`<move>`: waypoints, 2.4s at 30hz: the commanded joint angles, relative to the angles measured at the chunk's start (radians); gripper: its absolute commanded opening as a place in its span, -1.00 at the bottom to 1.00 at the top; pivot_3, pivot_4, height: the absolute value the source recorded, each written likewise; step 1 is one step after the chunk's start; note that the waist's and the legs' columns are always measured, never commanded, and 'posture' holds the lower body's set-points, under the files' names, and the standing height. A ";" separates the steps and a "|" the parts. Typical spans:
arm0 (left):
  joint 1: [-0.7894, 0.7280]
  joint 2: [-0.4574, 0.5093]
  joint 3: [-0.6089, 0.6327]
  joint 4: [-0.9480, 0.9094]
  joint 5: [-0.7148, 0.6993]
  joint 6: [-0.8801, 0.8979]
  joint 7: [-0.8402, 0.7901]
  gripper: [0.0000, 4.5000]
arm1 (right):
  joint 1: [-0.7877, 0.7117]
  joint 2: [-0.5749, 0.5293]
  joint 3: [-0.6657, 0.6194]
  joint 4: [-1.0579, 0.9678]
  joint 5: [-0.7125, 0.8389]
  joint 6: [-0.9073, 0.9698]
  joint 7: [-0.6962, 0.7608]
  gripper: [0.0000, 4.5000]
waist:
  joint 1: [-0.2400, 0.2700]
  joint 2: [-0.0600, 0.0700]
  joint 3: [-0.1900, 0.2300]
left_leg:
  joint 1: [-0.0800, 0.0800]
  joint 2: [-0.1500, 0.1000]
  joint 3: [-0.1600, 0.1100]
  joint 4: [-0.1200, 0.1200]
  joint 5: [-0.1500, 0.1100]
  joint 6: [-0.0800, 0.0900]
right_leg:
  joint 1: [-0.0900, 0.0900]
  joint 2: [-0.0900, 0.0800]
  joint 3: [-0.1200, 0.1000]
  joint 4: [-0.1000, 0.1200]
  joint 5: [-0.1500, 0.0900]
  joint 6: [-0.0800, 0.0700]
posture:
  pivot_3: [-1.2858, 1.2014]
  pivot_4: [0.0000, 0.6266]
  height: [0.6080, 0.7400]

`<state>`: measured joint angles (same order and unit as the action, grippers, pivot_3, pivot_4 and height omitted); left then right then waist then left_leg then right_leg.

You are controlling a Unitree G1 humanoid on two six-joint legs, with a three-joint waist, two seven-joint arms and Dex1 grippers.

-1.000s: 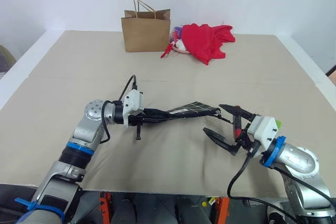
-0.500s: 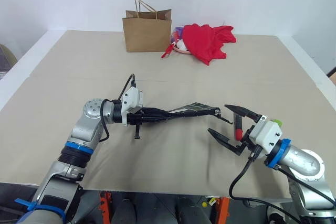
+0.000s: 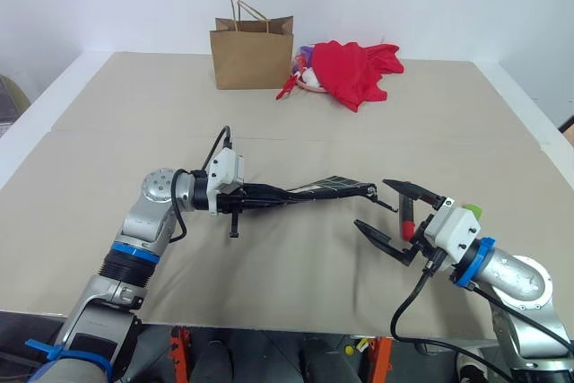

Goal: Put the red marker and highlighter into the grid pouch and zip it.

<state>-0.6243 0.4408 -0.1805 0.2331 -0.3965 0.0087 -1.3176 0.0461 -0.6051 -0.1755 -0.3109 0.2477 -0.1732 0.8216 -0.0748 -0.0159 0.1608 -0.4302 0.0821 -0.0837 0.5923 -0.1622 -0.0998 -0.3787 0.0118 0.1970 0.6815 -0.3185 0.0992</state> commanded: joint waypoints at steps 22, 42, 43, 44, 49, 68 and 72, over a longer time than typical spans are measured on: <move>0.006 -0.004 0.028 -0.077 -0.011 0.012 0.018 -1.00 | 0.047 0.013 -0.091 0.077 0.122 0.138 -0.068 0.97 | 0.000 0.002 0.001 | 0.003 0.000 -0.003 0.001 0.000 0.000 | 0.005 0.000 -0.003 0.000 -0.001 -0.001 | 0.03 -0.52 1.00; 0.015 -0.008 0.024 -0.080 -0.001 0.004 0.028 -1.00 | 0.002 0.000 -0.063 0.037 0.133 0.117 -0.018 0.63 | 0.000 0.003 0.002 | 0.003 0.000 -0.003 0.001 0.000 0.000 | 0.005 0.000 -0.003 0.000 -0.001 -0.001 | 0.03 -0.52 1.00; 0.018 -0.008 0.023 -0.081 0.000 0.004 0.028 -1.00 | 0.000 0.000 -0.062 0.028 0.135 0.123 -0.019 0.34 | 0.000 0.003 0.002 | 0.003 0.000 -0.003 0.001 0.000 0.000 | 0.005 0.000 -0.003 0.000 -0.001 -0.001 | 0.03 -0.52 1.00; 0.019 -0.007 0.023 -0.081 0.001 0.003 0.028 -1.00 | -0.002 0.000 -0.062 0.022 0.137 0.127 -0.021 0.27 | 0.000 0.003 0.002 | 0.003 0.000 -0.003 0.001 0.000 0.000 | 0.005 0.000 -0.003 0.000 -0.001 -0.001 | 0.03 -0.52 1.00; 0.020 -0.009 0.024 -0.082 0.001 0.003 0.031 -1.00 | -0.005 -0.003 -0.057 0.009 0.135 0.141 -0.018 -0.68 | 0.000 0.003 0.002 | 0.003 0.000 -0.003 0.001 0.000 0.000 | 0.006 0.000 -0.003 0.000 -0.001 -0.001 | 0.03 -0.52 1.00; 0.011 -0.027 0.027 -0.065 0.013 -0.021 0.057 -1.00 | -0.032 -0.045 -0.023 -0.093 0.148 0.193 0.030 -0.97 | 0.000 0.003 0.002 | 0.003 0.000 -0.003 0.001 0.000 0.000 | 0.005 0.000 -0.003 0.000 -0.001 -0.001 | 0.03 -0.52 1.00; 0.007 -0.043 0.028 -0.053 0.029 -0.055 0.072 -1.00 | -0.072 -0.062 -0.002 -0.141 0.171 0.244 0.029 -0.97 | 0.000 0.003 0.002 | 0.003 0.000 -0.003 0.001 0.000 0.000 | 0.006 0.000 -0.004 0.000 -0.001 -0.001 | 0.03 -0.52 1.00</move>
<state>-0.6006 0.4042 -0.1781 0.1875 -0.3711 -0.0205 -1.2614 -0.0068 -0.6544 -0.1863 -0.3904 0.3922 0.0593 0.8459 -0.0745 -0.0126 0.1631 -0.4273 0.0821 -0.0869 0.5930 -0.1620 -0.0997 -0.3731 0.0114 0.1936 0.6814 -0.3193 0.0981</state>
